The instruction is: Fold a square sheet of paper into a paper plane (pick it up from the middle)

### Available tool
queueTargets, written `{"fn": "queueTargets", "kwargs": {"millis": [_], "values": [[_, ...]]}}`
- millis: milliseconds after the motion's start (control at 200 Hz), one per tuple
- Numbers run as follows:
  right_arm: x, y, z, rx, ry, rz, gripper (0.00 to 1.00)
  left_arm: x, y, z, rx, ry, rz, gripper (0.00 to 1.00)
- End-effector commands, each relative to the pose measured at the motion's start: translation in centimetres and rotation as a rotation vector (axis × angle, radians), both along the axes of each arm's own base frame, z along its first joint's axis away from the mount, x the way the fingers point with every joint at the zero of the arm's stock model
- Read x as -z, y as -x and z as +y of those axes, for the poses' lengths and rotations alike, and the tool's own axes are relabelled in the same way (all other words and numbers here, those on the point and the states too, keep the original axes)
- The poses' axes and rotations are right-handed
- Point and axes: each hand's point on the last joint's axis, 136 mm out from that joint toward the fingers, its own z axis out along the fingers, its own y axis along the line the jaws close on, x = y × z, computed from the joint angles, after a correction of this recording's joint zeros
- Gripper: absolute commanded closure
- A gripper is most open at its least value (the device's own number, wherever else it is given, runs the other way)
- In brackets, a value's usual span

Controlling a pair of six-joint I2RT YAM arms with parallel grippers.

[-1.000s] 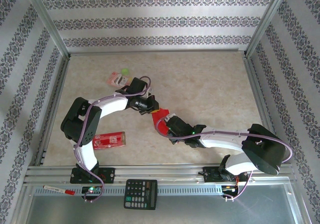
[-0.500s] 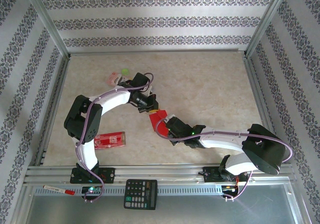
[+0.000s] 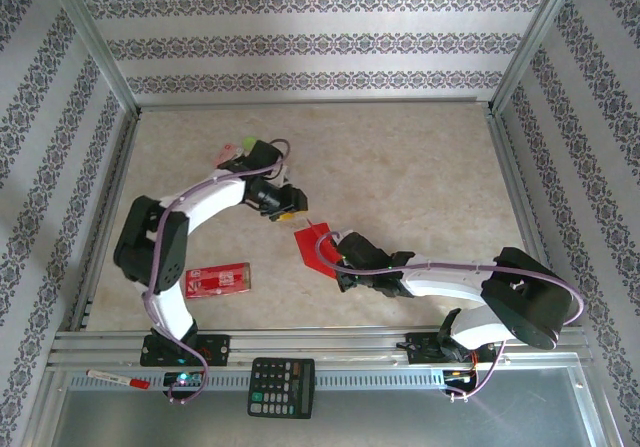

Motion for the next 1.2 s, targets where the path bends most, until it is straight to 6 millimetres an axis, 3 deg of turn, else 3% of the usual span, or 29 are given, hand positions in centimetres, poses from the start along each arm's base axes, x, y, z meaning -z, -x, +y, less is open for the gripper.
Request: {"fn": "queueTargets", "kwargs": {"millis": [0,190,440,585,779,1194], "values": [[-0.2,0.4,0.8,0.035,-0.102,0.06,0.96,-2.3,0.1,0.8,-0.068,0.046,-0.089,0.55],[-0.5,0.4,0.8,0.051,-0.154,0.094,0.96,-1.9,3.0,-0.1,-0.057,0.152,-0.059,0.6],[-1.2,-0.1,0.4,0.11,-0.203,0.131,0.96,0.7,6.3,-1.3,-0.016,0.163,0.003,0.66],[-1.3,-0.3,0.5,0.142,-0.225,0.158,0.96,2.4,6.3,-2.6,0.009,0.176,0.039,0.82],[-1.3,-0.6,0.8,0.164,-0.237,0.18,0.96,4.1,6.0,-4.0,0.06,0.173,0.079,0.92],[-1.2,-0.9,2.1,0.187,-0.294,0.227,0.95,7.5,5.4,-4.3,0.11,0.114,0.129,0.98]]}}
